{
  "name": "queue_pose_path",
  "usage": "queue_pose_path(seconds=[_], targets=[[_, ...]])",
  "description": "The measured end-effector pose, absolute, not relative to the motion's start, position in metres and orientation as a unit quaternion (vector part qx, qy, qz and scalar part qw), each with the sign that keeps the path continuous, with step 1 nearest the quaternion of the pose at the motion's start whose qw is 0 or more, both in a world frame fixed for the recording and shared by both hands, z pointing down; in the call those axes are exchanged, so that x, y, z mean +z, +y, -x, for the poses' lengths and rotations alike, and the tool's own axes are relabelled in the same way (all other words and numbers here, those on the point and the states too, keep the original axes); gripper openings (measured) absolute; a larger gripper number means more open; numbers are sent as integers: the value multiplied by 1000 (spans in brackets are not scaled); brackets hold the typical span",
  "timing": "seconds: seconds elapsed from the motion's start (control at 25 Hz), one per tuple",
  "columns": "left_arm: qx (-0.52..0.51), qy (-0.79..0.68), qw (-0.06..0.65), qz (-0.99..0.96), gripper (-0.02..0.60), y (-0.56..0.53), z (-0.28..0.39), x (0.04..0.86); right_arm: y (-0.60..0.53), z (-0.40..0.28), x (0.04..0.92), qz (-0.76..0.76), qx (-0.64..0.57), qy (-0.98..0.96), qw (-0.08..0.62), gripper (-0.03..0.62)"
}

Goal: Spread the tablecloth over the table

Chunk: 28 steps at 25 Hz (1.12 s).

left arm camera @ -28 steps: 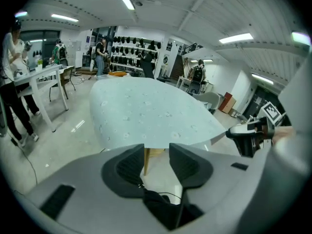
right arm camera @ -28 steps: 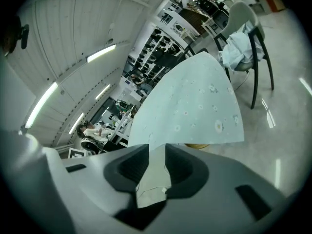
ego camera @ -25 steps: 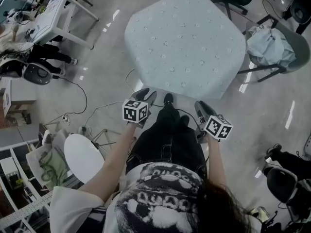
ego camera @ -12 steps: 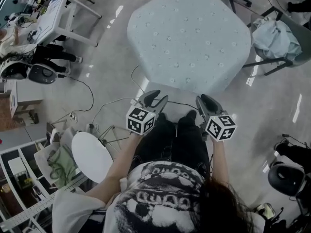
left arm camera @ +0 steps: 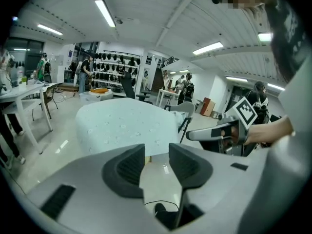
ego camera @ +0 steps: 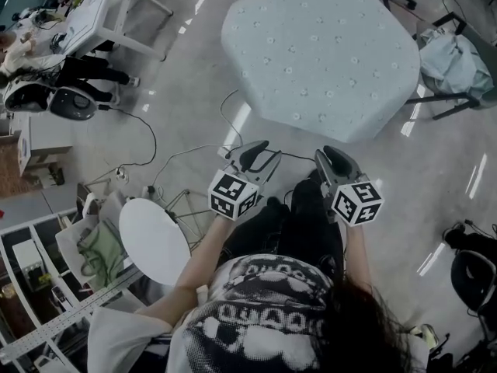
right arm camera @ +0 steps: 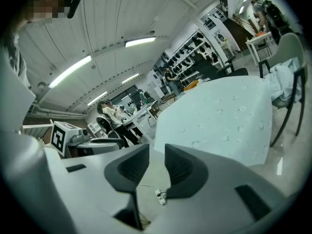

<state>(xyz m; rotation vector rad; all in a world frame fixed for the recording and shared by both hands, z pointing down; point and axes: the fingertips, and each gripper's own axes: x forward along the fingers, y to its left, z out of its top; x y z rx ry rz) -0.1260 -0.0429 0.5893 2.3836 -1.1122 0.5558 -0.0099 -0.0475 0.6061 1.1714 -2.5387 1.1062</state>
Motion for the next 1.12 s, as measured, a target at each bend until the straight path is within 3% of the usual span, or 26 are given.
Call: queue_pose_path(seconds=[0.24, 0.68, 1.12], targets=[[188, -411, 209, -867, 153, -4, 166, 580, -19, 55, 588, -372, 345, -859, 71, 86], [178, -412, 158, -879, 100, 94, 230, 560, 66, 139, 552, -360, 271, -888, 91, 26], [145, -411, 134, -890, 29, 146, 244, 538, 117, 150, 522, -380, 204, -897, 94, -12]])
